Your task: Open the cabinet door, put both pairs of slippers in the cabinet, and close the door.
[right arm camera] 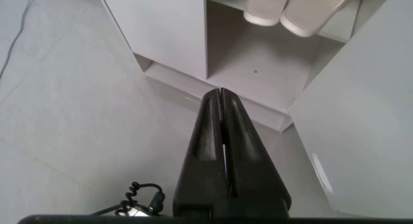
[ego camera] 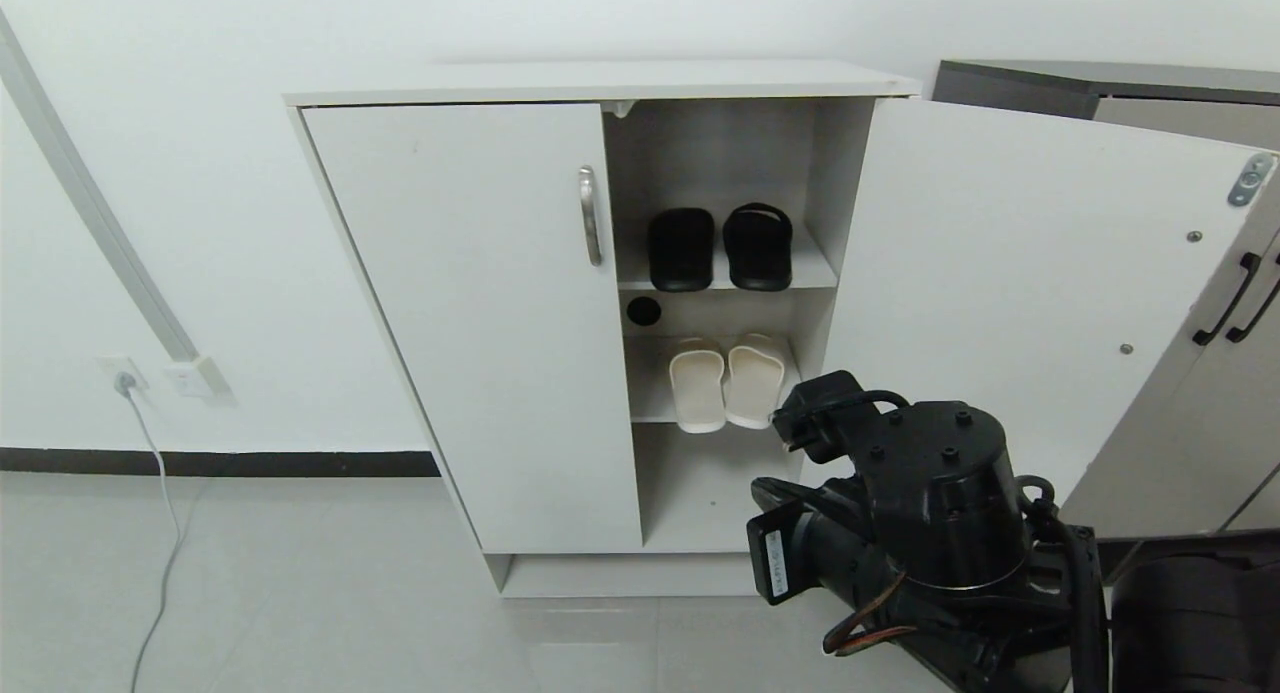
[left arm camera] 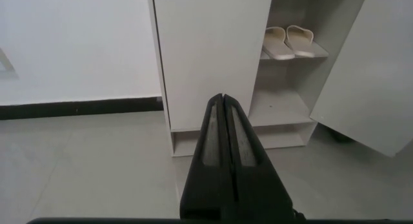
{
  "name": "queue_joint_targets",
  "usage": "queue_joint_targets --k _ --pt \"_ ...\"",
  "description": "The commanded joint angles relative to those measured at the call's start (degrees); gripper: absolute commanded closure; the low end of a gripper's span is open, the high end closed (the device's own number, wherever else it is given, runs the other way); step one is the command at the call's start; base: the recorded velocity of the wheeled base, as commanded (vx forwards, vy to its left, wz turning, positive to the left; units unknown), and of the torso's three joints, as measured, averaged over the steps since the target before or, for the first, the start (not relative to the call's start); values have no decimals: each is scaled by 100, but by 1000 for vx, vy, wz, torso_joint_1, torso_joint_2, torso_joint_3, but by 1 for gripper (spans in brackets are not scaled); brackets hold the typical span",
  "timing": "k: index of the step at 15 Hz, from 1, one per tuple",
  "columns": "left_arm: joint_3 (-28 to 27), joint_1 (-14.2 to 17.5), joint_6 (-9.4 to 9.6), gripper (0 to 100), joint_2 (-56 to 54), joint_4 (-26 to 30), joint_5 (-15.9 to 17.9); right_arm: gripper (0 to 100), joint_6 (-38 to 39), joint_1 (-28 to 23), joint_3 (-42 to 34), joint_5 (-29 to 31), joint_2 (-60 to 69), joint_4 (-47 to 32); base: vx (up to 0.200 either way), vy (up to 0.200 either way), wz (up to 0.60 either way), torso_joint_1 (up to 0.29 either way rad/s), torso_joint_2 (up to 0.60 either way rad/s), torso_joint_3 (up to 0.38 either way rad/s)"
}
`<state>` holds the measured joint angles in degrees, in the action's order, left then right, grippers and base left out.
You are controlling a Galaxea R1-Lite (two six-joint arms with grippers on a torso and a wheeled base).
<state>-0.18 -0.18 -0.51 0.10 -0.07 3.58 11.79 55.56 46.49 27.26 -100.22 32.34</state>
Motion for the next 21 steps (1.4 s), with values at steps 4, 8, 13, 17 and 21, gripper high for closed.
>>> queue_joint_targets --k 4,8,13,17,21 --pt "1 1 -2 100 -1 -1 -7 100 -10 -2 9 8 -6 -9 0 0 0 -1 -101 -107" --pt "1 1 -2 100 -1 -1 -7 100 -36 -2 0 16 2 0 0 0 0 30 -355 -365" --pt "1 1 -2 100 -1 -1 -7 100 -36 -2 -26 34 -6 0 0 0 0 89 -477 -360" --pt "1 1 -10 100 -1 -1 -7 100 -36 -19 -18 34 -15 0 0 0 0 137 -469 -334" --pt "1 1 -2 100 -1 -1 -7 100 -36 -19 -18 34 -24 0 0 0 0 166 -486 -318"
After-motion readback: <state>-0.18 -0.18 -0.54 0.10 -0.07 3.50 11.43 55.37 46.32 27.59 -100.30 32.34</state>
